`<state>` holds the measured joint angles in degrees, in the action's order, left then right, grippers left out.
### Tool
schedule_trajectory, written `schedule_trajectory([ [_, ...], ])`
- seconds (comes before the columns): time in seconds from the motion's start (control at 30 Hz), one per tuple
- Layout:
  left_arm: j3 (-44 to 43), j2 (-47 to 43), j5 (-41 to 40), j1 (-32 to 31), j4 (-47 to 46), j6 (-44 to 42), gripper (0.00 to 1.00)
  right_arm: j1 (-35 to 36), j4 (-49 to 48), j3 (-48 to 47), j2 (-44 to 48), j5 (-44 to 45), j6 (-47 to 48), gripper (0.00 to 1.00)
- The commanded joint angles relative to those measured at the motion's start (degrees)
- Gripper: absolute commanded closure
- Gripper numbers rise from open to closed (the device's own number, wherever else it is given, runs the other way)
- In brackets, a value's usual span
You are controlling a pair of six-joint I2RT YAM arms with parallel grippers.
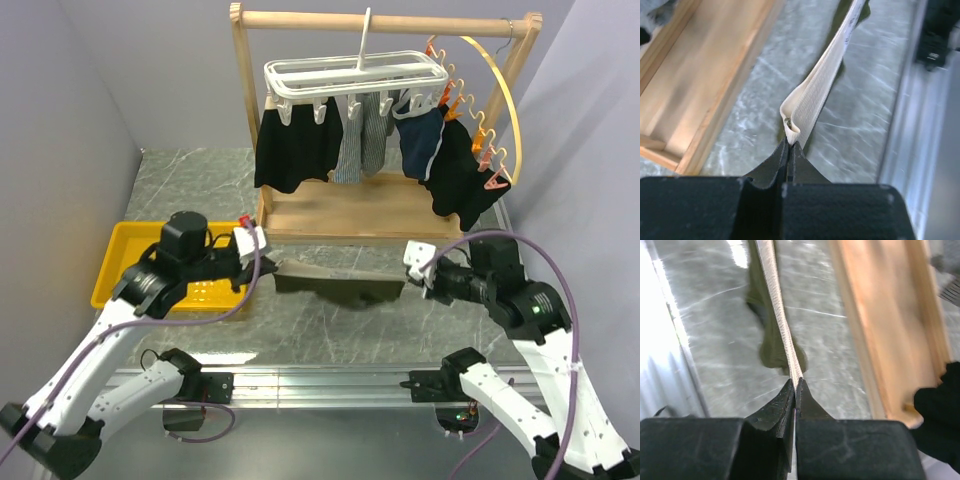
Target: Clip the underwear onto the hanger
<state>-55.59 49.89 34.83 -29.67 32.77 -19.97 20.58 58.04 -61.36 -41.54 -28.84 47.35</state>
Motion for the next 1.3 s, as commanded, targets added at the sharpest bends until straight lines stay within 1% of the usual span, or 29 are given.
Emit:
schedule_trajectory([
  [0.0,-3.3,-4.4,4.8,0.4,9.3,-3.1,1.0,0.6,10.1,-2.6,3.0,-2.8,5.1,1.0],
  [0.07,-4.4,-5.4,7.5,0.4,11.2,-1.4,1.0,0.8,11.7,-2.9,4.2,-4.9,5.1,1.0],
  [0.13,-3.5,-5.2,9.4,0.3,11.6,-0.3,1.0,0.8,11.4,-0.4,3.5,-5.4,5.6,1.0],
  [0.2,-0.9,-3.9,8.2,0.1,10.4,0.1,1.0,0.9,9.0,4.8,0.6,-5.0,5.4,1.0],
  [0.23,0.2,-1.6,4.5,-0.1,7.9,0.5,1.0,0.8,5.0,6.5,-0.8,-4.6,4.8,1.0],
  [0.27,1.7,0.2,2.7,-0.1,6.6,1.1,1.0,0.8,2.6,8.1,-2.4,-4.2,4.2,1.0],
  [0.3,2.2,2.2,0.8,-0.2,5.6,1.8,1.0,0.8,0.2,10.3,-6.5,-3.2,2.7,1.0],
  [0.33,2.2,7.4,-0.5,-0.2,4.6,2.4,1.0,0.8,-3.9,10.8,-8.8,-2.9,2.0,1.0],
  [0.37,1.5,10.4,-1.9,-0.2,4.6,3.5,1.0,0.8,-5.8,11.3,-11.3,-2.6,0.3,1.0],
  [0.4,0.5,13.6,-2.3,-0.1,4.8,4.0,1.0,0.9,-7.3,11.3,-16.6,-2.7,0.2,1.0],
  [0.43,-0.6,20.3,-2.7,-0.2,5.2,4.3,1.0,0.9,-9.7,10.9,-19.4,-3.2,0.0,1.0],
  [0.47,-3.4,23.7,-3.6,-0.2,5.9,5.3,1.0,0.8,-11.3,10.8,-24.2,-3.2,-0.9,1.0],
  [0.5,-4.9,29.9,-4.0,-0.1,5.8,6.0,1.0,0.7,-14.4,10.8,-26.3,-3.2,-1.4,1.0],
  [0.6,-9.0,38.2,-5.2,0.1,3.7,8.5,1.0,0.7,-19.2,10.5,-33.0,-1.9,-3.4,1.0],
  [0.7,-10.1,40.5,-6.3,0.7,-0.9,10.6,1.0,0.3,-23.8,10.4,-36.3,0.6,-5.1,1.0],
  [0.77,-9.5,40.2,-7.3,0.8,-4.3,11.3,1.0,-0.4,-26.3,10.7,-37.1,2.1,-5.9,1.0],
  [0.8,-9.1,39.7,-7.8,0.9,-5.3,11.4,1.0,-0.5,-27.2,10.9,-37.3,2.6,-6.0,0.95],
  [0.83,-8.7,39.5,-8.7,0.8,-5.9,11.4,0.98,-0.4,-28.1,11.1,-37.6,3.2,-6.0,0.88],
  [0.87,-8.2,39.3,-9.1,0.8,-6.4,11.9,0.96,-0.4,-28.2,11.3,-37.8,4.4,-6.5,0.74],
  [0.93,-8.0,38.4,-9.7,0.8,-7.0,12.1,0.92,-0.5,-28.2,11.0,-38.6,5.4,-7.3,0.59],
  [0.97,-7.6,37.9,-9.8,0.9,-7.0,12.3,0.86,-0.6,-28.0,10.5,-38.5,5.9,-7.9,0.49],
  [1.03,-7.0,35.1,-8.0,1.4,-6.5,11.4,0.73,-1.2,-26.7,10.0,-37.6,6.0,-8.4,0.4],
  [1.07,-6.2,33.8,-7.2,1.8,-6.4,11.2,0.53,-1.4,-26.3,9.5,-35.5,5.9,-9.0,0.35],
  [1.1,-5.7,30.6,-7.0,2.8,-6.7,11.4,0.46,-1.8,-25.4,9.2,-34.1,5.6,-9.3,0.33],
  [1.13,-5.1,28.8,-5.7,3.5,-6.9,12.1,0.33,-2.2,-24.9,8.8,-32.8,5.4,-9.8,0.32],
  [1.17,-4.8,26.9,-4.3,4.4,-6.7,12.3,0.28,-2.6,-24.3,7.8,-29.9,5.1,-10.3,0.31],
  [1.2,-4.7,23.3,-3.1,6.2,-6.2,12.2,0.16,-2.8,-23.7,7.3,-28.1,4.3,-10.9,0.3],
  [1.23,-4.7,21.4,-2.6,6.6,-5.3,11.8,0.14,-3.1,-22.7,6.9,-26.4,4.0,-11.5,0.28],
  [1.27,-4.8,19.5,-2.5,7.0,-4.6,11.6,0.08,-3.3,-22.4,5.9,-22.9,3.7,-13.0,0.26],
])
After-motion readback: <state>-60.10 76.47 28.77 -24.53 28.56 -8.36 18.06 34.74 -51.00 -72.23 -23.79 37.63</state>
